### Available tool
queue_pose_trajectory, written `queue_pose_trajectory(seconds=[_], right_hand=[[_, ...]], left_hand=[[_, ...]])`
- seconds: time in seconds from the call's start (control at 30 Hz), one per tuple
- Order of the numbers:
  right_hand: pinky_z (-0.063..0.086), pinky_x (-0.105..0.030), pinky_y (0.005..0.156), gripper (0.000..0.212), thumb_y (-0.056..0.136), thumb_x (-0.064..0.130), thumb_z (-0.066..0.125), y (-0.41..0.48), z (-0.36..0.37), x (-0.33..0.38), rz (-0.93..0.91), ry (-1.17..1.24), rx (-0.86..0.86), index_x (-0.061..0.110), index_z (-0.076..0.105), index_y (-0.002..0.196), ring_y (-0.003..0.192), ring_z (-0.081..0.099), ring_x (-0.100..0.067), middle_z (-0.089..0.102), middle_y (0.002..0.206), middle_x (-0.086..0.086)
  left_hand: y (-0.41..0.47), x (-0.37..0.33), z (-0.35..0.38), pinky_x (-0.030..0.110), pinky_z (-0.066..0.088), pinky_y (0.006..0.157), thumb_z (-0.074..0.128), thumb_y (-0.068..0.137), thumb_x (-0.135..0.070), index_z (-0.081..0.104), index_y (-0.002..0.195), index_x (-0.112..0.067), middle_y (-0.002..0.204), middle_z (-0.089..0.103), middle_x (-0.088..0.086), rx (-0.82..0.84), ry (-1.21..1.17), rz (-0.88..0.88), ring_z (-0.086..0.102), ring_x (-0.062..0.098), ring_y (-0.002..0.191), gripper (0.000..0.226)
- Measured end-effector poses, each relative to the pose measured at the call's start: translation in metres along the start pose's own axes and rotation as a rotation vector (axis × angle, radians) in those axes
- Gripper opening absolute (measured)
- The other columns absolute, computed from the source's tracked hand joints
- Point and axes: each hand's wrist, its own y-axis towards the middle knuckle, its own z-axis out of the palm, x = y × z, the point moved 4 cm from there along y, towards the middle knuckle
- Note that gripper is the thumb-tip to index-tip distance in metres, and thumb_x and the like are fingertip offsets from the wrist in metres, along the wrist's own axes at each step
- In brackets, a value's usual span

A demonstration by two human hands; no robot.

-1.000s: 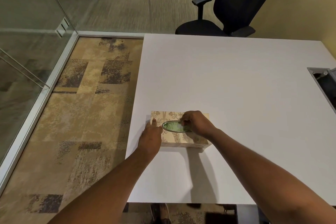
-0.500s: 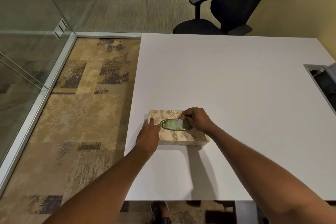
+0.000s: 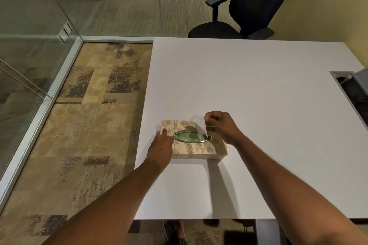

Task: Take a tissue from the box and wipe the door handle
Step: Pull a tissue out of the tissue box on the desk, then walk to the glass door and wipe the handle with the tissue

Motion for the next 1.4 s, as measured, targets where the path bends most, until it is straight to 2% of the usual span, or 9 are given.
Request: queue_pose_trajectory(seconds=[0.2,0.33,0.47,0.67,0.83,1.0,1.17,1.27,1.4], right_hand=[[0.044,-0.031,0.056,0.021,0.094,-0.003,0.052,-0.009,0.002,-0.003,0.014,-0.014,0.049,0.000,0.062,0.076,0.053,0.053,-0.017,0.055,0.065,-0.010],[0.046,-0.032,0.058,0.015,0.093,-0.002,0.055,-0.013,0.006,-0.003,0.054,-0.058,0.081,0.000,0.063,0.081,0.063,0.052,-0.026,0.057,0.075,-0.017],[0.050,-0.028,0.055,0.013,0.092,0.000,0.056,-0.019,0.012,-0.001,0.108,-0.123,0.137,0.002,0.065,0.084,0.067,0.052,-0.025,0.055,0.081,-0.020],[0.054,-0.032,0.061,0.021,0.096,0.021,0.054,-0.033,0.013,0.009,0.146,-0.086,0.115,0.004,0.067,0.096,0.070,0.055,-0.025,0.060,0.090,-0.013],[0.053,-0.035,0.072,0.044,0.094,0.046,0.051,-0.045,0.013,0.026,0.146,0.015,0.198,0.007,0.064,0.110,0.081,0.060,-0.019,0.064,0.096,-0.006],[0.050,-0.023,0.057,0.012,0.091,0.020,0.064,-0.050,0.022,0.042,-0.028,-0.048,0.202,0.008,0.068,0.092,0.071,0.059,-0.013,0.063,0.078,0.000],[0.051,-0.022,0.055,0.015,0.093,0.012,0.059,-0.048,0.037,0.059,-0.037,0.052,0.084,0.003,0.068,0.085,0.061,0.056,-0.015,0.058,0.074,-0.006],[0.047,-0.024,0.053,0.021,0.096,0.016,0.054,-0.047,0.057,0.070,-0.058,0.032,0.077,0.009,0.064,0.079,0.062,0.054,-0.016,0.055,0.073,-0.006],[0.051,-0.027,0.055,0.034,0.089,0.042,0.061,-0.044,0.085,0.080,0.020,0.040,0.148,0.008,0.066,0.094,0.066,0.061,-0.015,0.066,0.077,-0.001]], left_hand=[[0.006,-0.015,-0.019,0.038,0.041,0.101,0.063,0.085,-0.016,0.060,0.114,-0.006,0.121,0.058,0.015,-0.053,-0.123,0.014,0.048,0.031,0.123,0.031],[0.012,-0.036,-0.034,0.037,0.036,0.111,0.069,0.082,-0.013,0.048,0.136,-0.014,0.143,0.048,0.007,-0.128,-0.398,0.103,0.042,0.023,0.134,0.058],[0.012,-0.047,-0.046,0.035,0.036,0.112,0.064,0.085,-0.007,0.059,0.127,-0.015,0.144,0.049,0.006,-0.208,-0.505,0.193,0.043,0.020,0.134,0.044],[0.005,-0.048,-0.061,0.032,0.052,0.079,0.067,0.082,-0.013,0.074,0.089,-0.006,0.098,0.074,0.010,-0.305,-0.685,0.088,0.066,0.025,0.092,0.011],[-0.001,-0.044,-0.073,0.022,0.040,0.060,0.071,0.080,-0.018,0.072,0.080,-0.006,0.074,0.067,0.005,-0.320,-0.736,0.017,0.058,0.017,0.068,0.012],[-0.007,-0.041,-0.077,0.025,0.044,0.062,0.069,0.082,-0.014,0.071,0.084,-0.006,0.075,0.065,0.003,-0.285,-0.906,-0.035,0.057,0.018,0.070,0.008],[-0.023,-0.030,-0.092,0.016,0.040,0.056,0.058,0.090,-0.012,0.056,0.064,-0.019,0.063,0.050,-0.004,-0.334,-1.132,-0.059,0.045,0.012,0.063,0.027],[-0.032,-0.022,-0.101,0.030,0.048,0.060,0.055,0.092,-0.012,0.058,0.067,-0.016,0.071,0.051,0.003,-0.325,-1.251,-0.073,0.049,0.020,0.072,0.025],[-0.045,-0.001,-0.116,0.021,0.050,0.037,0.058,0.090,-0.008,0.064,0.088,-0.004,0.082,0.058,0.010,-0.429,-1.316,-0.177,0.057,0.018,0.064,0.007]])
